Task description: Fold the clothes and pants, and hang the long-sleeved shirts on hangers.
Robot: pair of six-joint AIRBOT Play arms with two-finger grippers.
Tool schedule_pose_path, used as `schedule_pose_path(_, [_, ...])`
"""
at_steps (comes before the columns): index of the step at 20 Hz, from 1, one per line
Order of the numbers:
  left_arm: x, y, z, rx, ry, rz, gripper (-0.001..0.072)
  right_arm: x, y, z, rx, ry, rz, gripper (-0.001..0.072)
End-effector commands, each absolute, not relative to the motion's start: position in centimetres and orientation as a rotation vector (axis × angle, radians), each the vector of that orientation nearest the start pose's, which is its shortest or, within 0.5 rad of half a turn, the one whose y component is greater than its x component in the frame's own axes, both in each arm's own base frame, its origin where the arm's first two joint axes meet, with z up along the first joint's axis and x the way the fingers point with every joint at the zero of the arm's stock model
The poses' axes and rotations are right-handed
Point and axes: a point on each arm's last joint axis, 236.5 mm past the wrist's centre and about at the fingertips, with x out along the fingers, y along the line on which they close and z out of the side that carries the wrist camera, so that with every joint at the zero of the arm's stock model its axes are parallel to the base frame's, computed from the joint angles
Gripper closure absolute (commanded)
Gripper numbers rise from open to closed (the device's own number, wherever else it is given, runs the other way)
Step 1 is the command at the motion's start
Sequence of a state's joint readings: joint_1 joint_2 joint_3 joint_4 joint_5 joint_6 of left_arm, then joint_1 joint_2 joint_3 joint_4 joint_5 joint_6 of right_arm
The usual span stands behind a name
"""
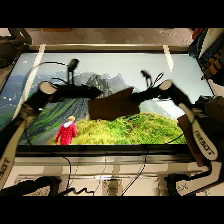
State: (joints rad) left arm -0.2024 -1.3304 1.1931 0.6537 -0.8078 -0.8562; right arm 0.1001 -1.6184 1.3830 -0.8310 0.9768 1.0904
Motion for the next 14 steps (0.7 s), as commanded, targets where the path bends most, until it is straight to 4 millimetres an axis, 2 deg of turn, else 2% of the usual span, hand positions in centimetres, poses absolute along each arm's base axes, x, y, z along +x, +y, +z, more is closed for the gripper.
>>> schedule_pose_path(1, [43.9,-15.1,13.5,-0.027,0.656,-0.642,0.0225,48.4,12.9,11.0,0.267,0.902,0.553,0.0695])
schedule_pose_path(2, [43.8,-12.7,15.1,0.004,0.618,-0.588,0.0225,48.1,10.3,13.6,0.258,0.87,0.496,0.0695])
schedule_pose_path(4, [43.3,-8.1,18.0,0.07,0.557,-0.475,0.0225,46.1,4.1,18.1,0.222,0.828,0.346,0.0695])
schedule_pose_path(6, [42.5,-4.3,20.5,0.092,0.503,-0.38,0.0224,42.1,-2.8,21.5,0.199,0.813,0.138,0.0695])
schedule_pose_path(8, [41.7,-1.8,22.5,0.093,0.459,-0.311,0.0224,37.1,-9.0,24.3,0.212,0.795,-0.097,0.0695])
schedule_pose_path(9, [41.4,-0.9,23.2,0.093,0.444,-0.286,0.0224,34.4,-11.4,25.4,0.229,0.784,-0.207,0.0695])
schedule_pose_path(10, [41.1,-0.1,23.7,0.094,0.433,-0.265,0.0224,31.6,-13.5,26.3,0.241,0.777,-0.313,0.0695])
schedule_pose_path(12, [40.9,0.4,24.1,0.094,0.424,-0.248,0.0224,26.4,-16.3,26.9,0.26,0.798,-0.474,0.0695])
schedule_pose_path(14, [40.9,0.4,24.0,0.093,0.425,-0.249,0.0224,23.1,-17.8,27.2,0.275,0.815,-0.58,0.0694])
